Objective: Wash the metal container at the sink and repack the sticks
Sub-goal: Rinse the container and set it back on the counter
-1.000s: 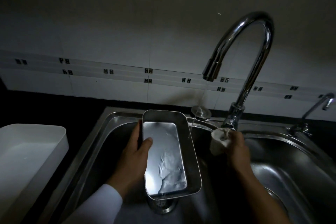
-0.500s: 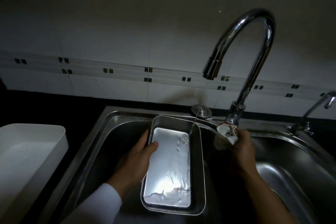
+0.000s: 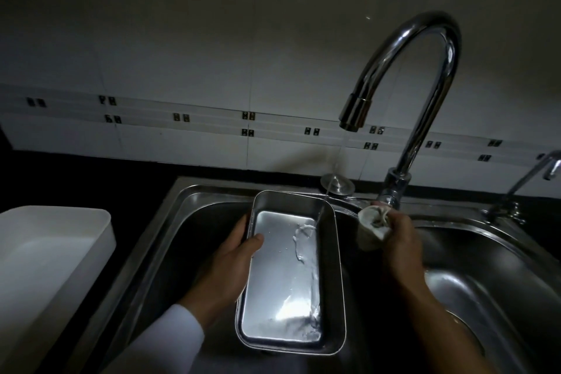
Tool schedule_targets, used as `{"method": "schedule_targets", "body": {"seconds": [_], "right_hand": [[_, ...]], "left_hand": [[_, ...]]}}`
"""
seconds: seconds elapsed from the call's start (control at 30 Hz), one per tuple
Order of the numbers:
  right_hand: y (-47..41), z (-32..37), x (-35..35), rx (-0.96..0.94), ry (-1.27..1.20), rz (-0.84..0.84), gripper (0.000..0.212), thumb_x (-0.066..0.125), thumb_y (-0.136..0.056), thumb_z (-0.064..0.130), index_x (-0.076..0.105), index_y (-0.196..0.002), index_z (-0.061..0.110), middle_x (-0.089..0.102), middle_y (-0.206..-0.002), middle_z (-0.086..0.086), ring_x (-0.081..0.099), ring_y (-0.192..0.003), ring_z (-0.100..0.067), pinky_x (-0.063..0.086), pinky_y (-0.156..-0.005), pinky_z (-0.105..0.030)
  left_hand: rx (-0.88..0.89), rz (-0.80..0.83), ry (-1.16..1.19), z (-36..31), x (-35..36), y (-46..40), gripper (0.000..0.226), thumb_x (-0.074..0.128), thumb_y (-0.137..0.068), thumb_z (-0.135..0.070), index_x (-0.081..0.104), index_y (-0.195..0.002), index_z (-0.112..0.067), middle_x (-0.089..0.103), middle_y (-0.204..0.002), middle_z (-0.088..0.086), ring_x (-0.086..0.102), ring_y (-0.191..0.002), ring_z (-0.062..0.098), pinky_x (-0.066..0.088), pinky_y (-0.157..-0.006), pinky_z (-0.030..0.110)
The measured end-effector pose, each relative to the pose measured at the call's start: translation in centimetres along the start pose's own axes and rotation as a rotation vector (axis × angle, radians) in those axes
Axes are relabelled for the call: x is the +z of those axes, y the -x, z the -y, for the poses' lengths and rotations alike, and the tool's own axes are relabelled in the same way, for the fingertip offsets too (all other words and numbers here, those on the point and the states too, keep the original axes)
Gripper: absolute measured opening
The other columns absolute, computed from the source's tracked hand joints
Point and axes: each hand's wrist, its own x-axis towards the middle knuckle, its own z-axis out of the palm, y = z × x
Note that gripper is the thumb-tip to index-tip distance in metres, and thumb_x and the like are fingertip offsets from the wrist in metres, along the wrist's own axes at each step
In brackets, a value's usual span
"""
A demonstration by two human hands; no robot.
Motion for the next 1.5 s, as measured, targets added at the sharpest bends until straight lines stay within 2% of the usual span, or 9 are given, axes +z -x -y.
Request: {"method": "schedule_targets", "body": {"seconds": [0.2,0.33,0.53,0.63,0.77,0.9,1.17,1.33,1.5], "right_hand": [[0.0,-0.3,0.2,0.011,0.014,0.041,0.031,0.040,-0.106,0.010,0.064,-0.117,0.027,0.065,-0.121,-0.010,0.063,-0.112,-0.030,0.052,-0.098,-0.043],[-0.7,-0.4,-0.7,0.187,-0.126,0.081,0.028,0.047,-0.103,0.036,0.066,-0.091,0.018,0.066,-0.086,-0.009,0.067,-0.067,-0.021,0.055,-0.060,-0.030],[-1.0,-1.3,-1.0,0.406,-0.290,0.078,0.025,0.067,-0.094,0.021,0.067,-0.111,0.003,0.071,-0.107,-0.020,0.068,-0.089,-0.029,0.062,-0.085,-0.044],[-1.5,-2.9,-0.8,0.349,0.111,0.113,0.022,0.063,-0.098,0.028,0.072,-0.094,0.008,0.071,-0.083,-0.016,0.063,-0.064,-0.023,0.055,-0.064,-0.035],[-1.9,-4.3,-0.4,0.159,0.765,0.214,0.045,0.035,-0.111,0.027,0.065,-0.124,-0.005,0.069,-0.111,-0.026,0.069,-0.093,-0.028,0.048,-0.085,-0.019],[-2.4,-6.7,0.2,-0.026,1.065,0.405,0.036,0.048,-0.106,0.025,0.065,-0.079,0.010,0.071,-0.083,-0.015,0.071,-0.089,-0.034,0.047,-0.073,-0.027],[-0.8,-5.8,0.0,0.149,0.628,0.387,0.038,0.060,-0.095,0.006,0.037,-0.124,0.014,0.060,-0.095,-0.007,0.059,-0.075,-0.017,0.051,-0.056,-0.021],[-3.0,-6.2,-1.0,0.094,0.619,0.247,0.031,0.066,-0.094,0.015,0.061,-0.117,-0.006,0.072,-0.095,-0.016,0.071,-0.089,-0.034,0.054,-0.067,-0.033],[-3.0,-5.7,-0.9,0.079,0.630,0.269,0.018,0.062,-0.100,0.018,0.072,-0.090,0.007,0.076,-0.089,-0.017,0.067,-0.075,-0.018,0.051,-0.068,-0.027]], "left_hand": [[0.027,0.018,0.047,-0.2,-0.1,0.3,0.040,0.054,-0.107,-0.021,0.054,-0.130,-0.054,0.064,-0.117,-0.032,0.059,-0.106,-0.009,0.044,-0.083,0.017],[0.066,-0.021,0.077,-0.5,-0.1,0.4,0.037,0.051,-0.107,-0.012,0.054,-0.124,-0.045,0.066,-0.108,-0.028,0.067,-0.079,-0.021,0.047,-0.064,0.002],[0.091,-0.073,0.139,-1.3,-0.1,0.5,0.042,0.051,-0.105,-0.006,0.055,-0.136,-0.035,0.067,-0.107,-0.025,0.066,-0.077,-0.021,0.045,-0.060,-0.004],[0.098,-0.083,0.136,-1.4,-0.2,0.6,0.043,0.050,-0.106,-0.006,0.057,-0.141,-0.029,0.069,-0.113,-0.020,0.067,-0.076,-0.024,0.046,-0.061,-0.003],[0.094,-0.071,0.139,-1.3,0.0,0.6,0.040,0.049,-0.107,-0.007,0.054,-0.133,-0.037,0.066,-0.116,-0.025,0.064,-0.076,-0.028,0.045,-0.061,-0.005],[0.076,-0.060,0.145,-1.3,0.1,0.7,0.042,0.050,-0.106,-0.007,0.056,-0.134,-0.037,0.069,-0.104,-0.033,0.066,-0.084,-0.025,0.046,-0.062,-0.004],[0.021,-0.099,0.133,-1.6,-0.5,0.4,0.044,0.049,-0.107,-0.010,0.059,-0.144,-0.031,0.072,-0.114,-0.020,0.070,-0.088,-0.015,0.051,-0.066,0.003],[-0.080,-0.122,0.137,-1.6,-0.7,0.3,0.036,0.051,-0.105,-0.017,0.067,-0.133,-0.034,0.078,-0.118,0.004,0.073,-0.106,0.023,0.058,-0.083,0.037],[-0.105,-0.135,0.137,-1.4,-1.0,0.2,0.031,0.055,-0.103,-0.022,0.068,-0.129,-0.032,0.081,-0.109,0.004,0.076,-0.098,0.024,0.056,-0.072,0.032]]}}
